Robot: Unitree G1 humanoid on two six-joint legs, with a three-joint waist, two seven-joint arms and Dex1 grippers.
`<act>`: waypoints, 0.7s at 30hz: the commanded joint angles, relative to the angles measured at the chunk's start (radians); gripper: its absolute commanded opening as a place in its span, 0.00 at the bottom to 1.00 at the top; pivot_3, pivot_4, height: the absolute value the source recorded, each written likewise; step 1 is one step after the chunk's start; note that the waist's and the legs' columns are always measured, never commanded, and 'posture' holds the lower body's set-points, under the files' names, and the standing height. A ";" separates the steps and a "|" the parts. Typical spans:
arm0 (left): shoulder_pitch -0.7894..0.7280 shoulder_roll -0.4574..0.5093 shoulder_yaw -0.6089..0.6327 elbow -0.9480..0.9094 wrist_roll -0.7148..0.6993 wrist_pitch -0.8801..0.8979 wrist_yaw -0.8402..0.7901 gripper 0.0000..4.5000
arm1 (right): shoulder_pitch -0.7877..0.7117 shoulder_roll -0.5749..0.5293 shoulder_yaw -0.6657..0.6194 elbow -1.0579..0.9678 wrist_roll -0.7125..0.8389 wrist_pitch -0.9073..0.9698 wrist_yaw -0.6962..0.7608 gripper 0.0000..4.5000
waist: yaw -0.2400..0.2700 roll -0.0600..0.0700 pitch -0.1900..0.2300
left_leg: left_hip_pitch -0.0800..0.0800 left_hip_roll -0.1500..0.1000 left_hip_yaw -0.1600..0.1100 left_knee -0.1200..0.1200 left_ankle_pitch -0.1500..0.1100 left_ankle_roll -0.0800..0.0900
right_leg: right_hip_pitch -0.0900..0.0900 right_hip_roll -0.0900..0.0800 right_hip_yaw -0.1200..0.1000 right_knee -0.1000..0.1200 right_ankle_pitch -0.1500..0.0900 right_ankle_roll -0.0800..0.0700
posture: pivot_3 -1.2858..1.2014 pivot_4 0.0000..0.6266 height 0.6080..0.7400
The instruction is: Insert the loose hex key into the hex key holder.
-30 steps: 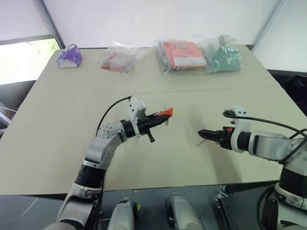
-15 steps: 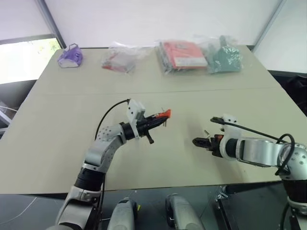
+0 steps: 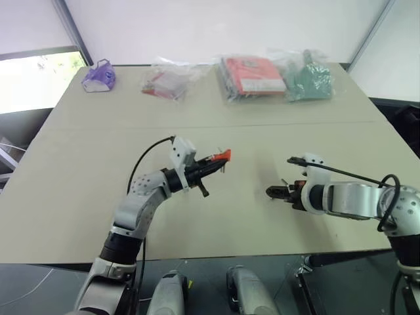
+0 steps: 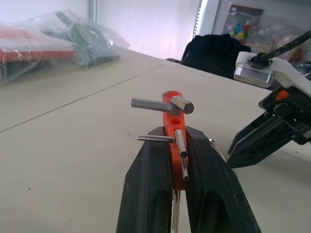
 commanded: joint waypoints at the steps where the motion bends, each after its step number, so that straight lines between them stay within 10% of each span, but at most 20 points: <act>1: -0.006 -0.009 0.004 -0.029 0.000 -0.018 0.004 0.00 | -0.009 0.007 0.021 0.049 -0.129 0.009 0.051 0.81 | 0.000 -0.001 -0.001 | 0.000 0.000 0.000 0.000 0.000 0.000 | 0.000 0.000 0.000 0.000 0.000 0.000 | 0.52 0.24 1.00; 11: 0.001 -0.014 0.006 -0.031 0.002 -0.015 0.008 0.00 | -0.057 0.093 0.015 0.107 -0.407 0.086 0.214 0.81 | -0.004 -0.008 -0.005 | 0.002 0.000 0.000 0.002 0.000 0.000 | 0.003 0.001 0.001 0.000 0.000 0.000 | 0.52 0.24 1.00; 19: 0.007 -0.016 0.007 -0.034 0.002 -0.016 0.013 0.00 | -0.043 0.154 -0.034 0.074 -0.500 0.159 0.265 0.06 | -0.009 -0.010 -0.006 | 0.002 0.000 -0.001 0.001 0.000 0.000 | 0.003 0.001 0.001 -0.001 0.000 0.000 | 0.52 0.24 1.00; 21: 0.009 -0.017 0.006 -0.034 0.002 -0.016 0.012 0.00 | -0.046 0.142 -0.034 0.057 -0.568 0.176 0.305 0.06 | -0.009 -0.010 -0.006 | 0.002 0.001 -0.001 0.000 0.000 0.000 | 0.003 0.003 0.001 -0.001 0.000 0.000 | 0.52 0.24 1.00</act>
